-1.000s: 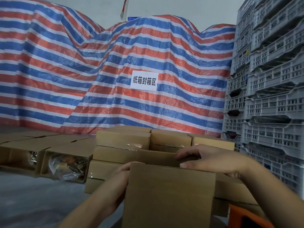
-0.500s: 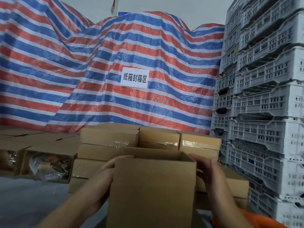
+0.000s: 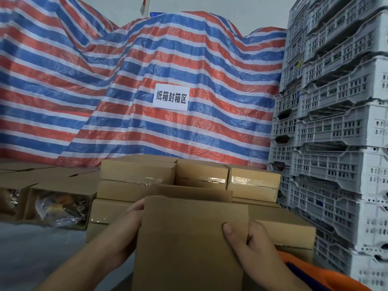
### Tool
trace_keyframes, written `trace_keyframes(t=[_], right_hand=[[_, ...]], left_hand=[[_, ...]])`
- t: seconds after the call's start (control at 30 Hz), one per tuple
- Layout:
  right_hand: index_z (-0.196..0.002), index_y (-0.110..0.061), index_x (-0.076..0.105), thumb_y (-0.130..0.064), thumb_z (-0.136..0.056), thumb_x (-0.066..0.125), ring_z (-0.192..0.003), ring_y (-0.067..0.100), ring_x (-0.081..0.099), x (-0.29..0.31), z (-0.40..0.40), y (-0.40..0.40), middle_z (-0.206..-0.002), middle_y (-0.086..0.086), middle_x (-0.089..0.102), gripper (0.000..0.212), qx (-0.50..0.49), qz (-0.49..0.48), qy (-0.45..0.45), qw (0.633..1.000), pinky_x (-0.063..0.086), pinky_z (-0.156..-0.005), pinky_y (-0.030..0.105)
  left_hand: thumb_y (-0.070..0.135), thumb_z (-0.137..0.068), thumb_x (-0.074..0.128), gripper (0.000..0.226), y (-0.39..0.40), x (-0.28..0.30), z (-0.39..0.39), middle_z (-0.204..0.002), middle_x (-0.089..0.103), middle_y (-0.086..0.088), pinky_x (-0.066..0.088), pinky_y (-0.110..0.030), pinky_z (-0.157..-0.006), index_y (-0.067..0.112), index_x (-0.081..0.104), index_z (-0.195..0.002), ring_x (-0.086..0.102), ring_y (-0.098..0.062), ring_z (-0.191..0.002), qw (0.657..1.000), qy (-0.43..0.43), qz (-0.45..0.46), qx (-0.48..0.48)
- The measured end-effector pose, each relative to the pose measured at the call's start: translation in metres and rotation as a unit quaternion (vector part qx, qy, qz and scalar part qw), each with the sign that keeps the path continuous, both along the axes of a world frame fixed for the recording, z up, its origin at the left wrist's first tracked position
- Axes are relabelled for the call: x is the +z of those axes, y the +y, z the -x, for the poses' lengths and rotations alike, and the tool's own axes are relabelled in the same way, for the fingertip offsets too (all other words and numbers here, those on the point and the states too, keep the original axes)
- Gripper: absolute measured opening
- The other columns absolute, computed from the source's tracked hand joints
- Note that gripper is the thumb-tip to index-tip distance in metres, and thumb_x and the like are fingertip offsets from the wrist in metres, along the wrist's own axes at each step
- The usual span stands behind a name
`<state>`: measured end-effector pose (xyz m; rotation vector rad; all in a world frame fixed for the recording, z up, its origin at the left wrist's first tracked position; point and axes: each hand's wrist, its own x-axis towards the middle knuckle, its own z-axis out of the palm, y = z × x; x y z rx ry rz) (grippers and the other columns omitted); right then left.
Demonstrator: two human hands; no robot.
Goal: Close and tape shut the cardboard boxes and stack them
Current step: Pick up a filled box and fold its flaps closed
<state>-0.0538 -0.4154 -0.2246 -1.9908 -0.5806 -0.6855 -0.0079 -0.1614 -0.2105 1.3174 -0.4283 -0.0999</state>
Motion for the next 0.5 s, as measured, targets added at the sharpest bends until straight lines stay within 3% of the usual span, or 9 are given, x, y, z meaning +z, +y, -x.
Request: trace_keyframes(t=[0.1, 0.17, 0.2, 0.27, 0.37, 0.43, 0.5], right_hand=[[-0.099, -0.04, 0.078, -0.073, -0.084, 0.051, -0.095, -0.004, 0.067, -0.001, -0.001, -0.002, -0.102, -0.021, 0.073, 0.045, 0.015, -0.056, 0.044, 0.997, 0.048, -0.074, 0.006], [-0.086, -0.065, 0.071, -0.068, -0.088, 0.038, -0.09, -0.016, 0.063, 0.003, 0.002, 0.001, -0.095, -0.037, 0.067, 0.033, 0.003, -0.065, 0.062, 0.996, 0.043, -0.069, -0.001], [-0.085, -0.073, 0.064, -0.07, -0.089, 0.033, -0.09, -0.018, 0.061, 0.006, 0.004, 0.002, -0.095, -0.041, 0.065, 0.031, -0.002, -0.062, 0.065, 0.996, 0.042, -0.068, -0.002], [-0.091, -0.073, 0.063, -0.079, -0.085, 0.035, -0.094, -0.013, 0.063, 0.008, 0.005, 0.002, -0.099, -0.035, 0.067, 0.029, 0.0, -0.051, 0.072, 0.996, 0.043, -0.071, -0.001], [-0.093, -0.07, 0.065, -0.083, -0.083, 0.033, -0.093, -0.011, 0.065, 0.009, 0.006, 0.003, -0.1, -0.031, 0.069, 0.036, -0.003, -0.052, 0.073, 0.996, 0.044, -0.071, 0.0], [-0.083, -0.069, 0.067, -0.076, -0.089, 0.029, -0.087, -0.017, 0.062, 0.01, 0.007, 0.005, -0.092, -0.037, 0.067, 0.039, -0.009, -0.059, 0.065, 0.996, 0.041, -0.067, -0.003], [-0.083, -0.047, 0.079, -0.067, -0.091, 0.036, -0.084, -0.01, 0.067, 0.008, 0.005, 0.004, -0.09, -0.026, 0.073, 0.048, -0.002, -0.074, 0.067, 0.995, 0.043, -0.067, 0.0]], left_hand=[[0.015, -0.08, 0.061, 0.02, 0.0, 0.0, 0.002, -0.069, 0.07, -0.008, 0.049, -0.028, -0.048, 0.028, 0.076, -0.085, 0.065, -0.017, -0.055, 0.999, -0.018, -0.019, 0.024], [0.025, -0.085, 0.06, 0.016, -0.001, 0.001, 0.005, -0.069, 0.069, -0.007, 0.049, -0.029, -0.053, 0.022, 0.076, -0.089, 0.065, -0.017, -0.056, 0.999, -0.027, -0.028, 0.034], [0.038, -0.086, 0.058, 0.026, 0.0, 0.002, 0.006, -0.073, 0.072, -0.006, 0.05, -0.029, -0.057, 0.021, 0.077, -0.091, 0.068, -0.018, -0.06, 0.998, -0.03, -0.031, 0.034], [0.063, -0.084, 0.038, 0.057, 0.004, 0.006, 0.008, -0.085, 0.076, -0.006, 0.053, -0.027, -0.064, 0.024, 0.079, -0.093, 0.073, -0.017, -0.074, 0.998, -0.039, -0.045, 0.003], [0.074, -0.079, 0.015, 0.079, 0.012, 0.012, 0.011, -0.107, 0.074, -0.009, 0.056, -0.026, -0.076, 0.031, 0.077, -0.104, 0.07, -0.021, -0.099, 0.993, -0.057, -0.065, -0.078], [0.072, -0.076, 0.026, 0.071, 0.012, 0.01, 0.012, -0.112, 0.073, -0.003, 0.056, -0.025, -0.077, 0.032, 0.075, -0.108, 0.069, -0.017, -0.104, 0.994, -0.056, -0.069, -0.07], [0.065, -0.068, 0.048, 0.057, 0.009, 0.008, 0.011, -0.108, 0.074, 0.001, 0.056, -0.022, -0.071, 0.029, 0.077, -0.101, 0.071, -0.014, -0.098, 0.997, -0.04, -0.053, -0.049]])
